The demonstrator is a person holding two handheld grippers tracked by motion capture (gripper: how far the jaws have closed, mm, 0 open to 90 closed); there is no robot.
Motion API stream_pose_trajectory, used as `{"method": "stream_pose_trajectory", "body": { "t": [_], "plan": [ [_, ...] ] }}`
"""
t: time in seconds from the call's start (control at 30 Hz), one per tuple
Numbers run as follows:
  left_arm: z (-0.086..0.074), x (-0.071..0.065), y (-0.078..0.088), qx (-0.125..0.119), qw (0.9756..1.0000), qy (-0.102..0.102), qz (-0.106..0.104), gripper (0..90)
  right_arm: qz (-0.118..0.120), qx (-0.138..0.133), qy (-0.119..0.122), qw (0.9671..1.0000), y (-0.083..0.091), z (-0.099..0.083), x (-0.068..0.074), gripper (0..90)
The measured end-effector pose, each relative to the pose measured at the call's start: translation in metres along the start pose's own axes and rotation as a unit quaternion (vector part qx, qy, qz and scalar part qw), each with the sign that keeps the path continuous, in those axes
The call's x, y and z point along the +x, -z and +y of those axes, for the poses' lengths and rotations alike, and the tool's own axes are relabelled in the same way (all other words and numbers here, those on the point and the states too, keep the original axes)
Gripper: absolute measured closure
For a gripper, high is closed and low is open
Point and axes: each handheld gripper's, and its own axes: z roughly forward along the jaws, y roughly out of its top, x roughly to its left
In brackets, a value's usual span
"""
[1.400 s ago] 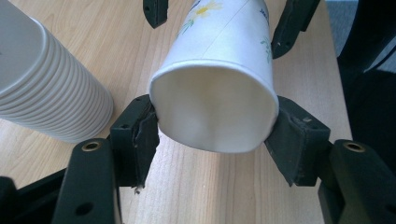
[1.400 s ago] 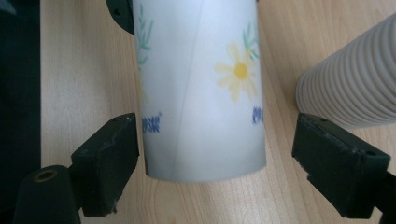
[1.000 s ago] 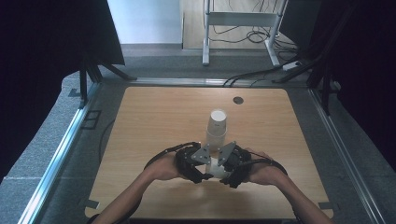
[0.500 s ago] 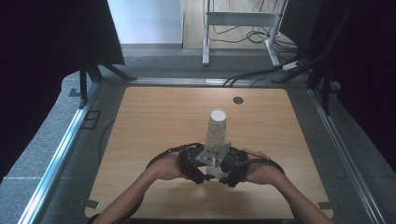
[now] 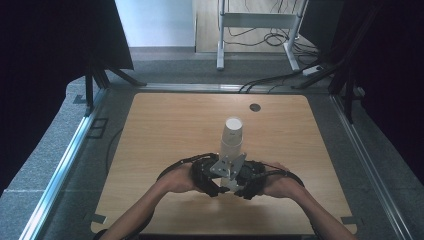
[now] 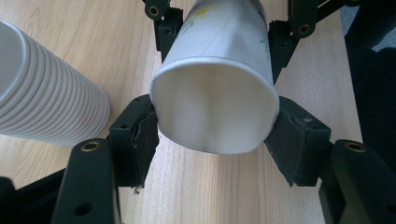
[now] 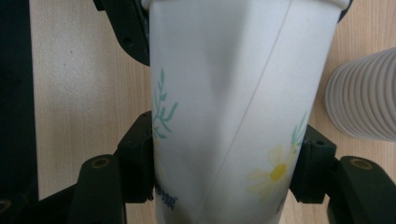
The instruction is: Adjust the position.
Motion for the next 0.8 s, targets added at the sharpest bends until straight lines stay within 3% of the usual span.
{"method": "stream_pose_trajectory", "body": {
  "t": [0.2, 0.33, 0.4, 0.43, 0.47, 0.57, 0.6, 0.8],
  "plan": [
    [-0.003, 0.001, 0.003, -0.025, 0.9995, 0.017, -0.006, 29.7, 0.002, -0.017, -0.006, 0.9998, 0.003, -0.003, 0.001, 37.0],
    [-0.006, 0.003, 0.007, -0.049, 0.9982, 0.033, -0.01, 22.4, 0.006, -0.04, -0.018, 0.999, 0.005, -0.005, 0.0, 37.0],
    [-0.01, 0.003, 0.009, -0.077, 0.9957, 0.051, -0.01, 19.8, 0.007, -0.063, -0.024, 0.9977, 0.008, -0.009, 0.0, 36.9],
    [-0.01, 0.003, 0.009, -0.077, 0.9957, 0.051, -0.01, 19.0, 0.007, -0.063, -0.024, 0.9977, 0.008, -0.009, 0.0, 36.9],
    [-0.012, 0.004, 0.01, -0.093, 0.9937, 0.061, -0.015, 18.3, 0.008, -0.082, -0.029, 0.9962, 0.01, -0.011, 0.0, 37.0],
    [-0.015, 0.004, 0.012, -0.108, 0.9915, 0.071, -0.016, 17.2, 0.013, -0.099, -0.038, 0.9943, 0.011, -0.014, 0.0, 36.9],
    [-0.017, 0.005, 0.014, -0.128, 0.9883, 0.08, -0.021, 16.7, 0.015, -0.114, -0.041, 0.9925, 0.01, -0.017, 0.001, 36.9],
    [-0.024, 0.006, 0.019, -0.171, 0.9792, 0.105, -0.031, 16.7, 0.017, -0.167, -0.053, 0.9845, 0.007, -0.025, 0.003, 36.9]
  ]
}}
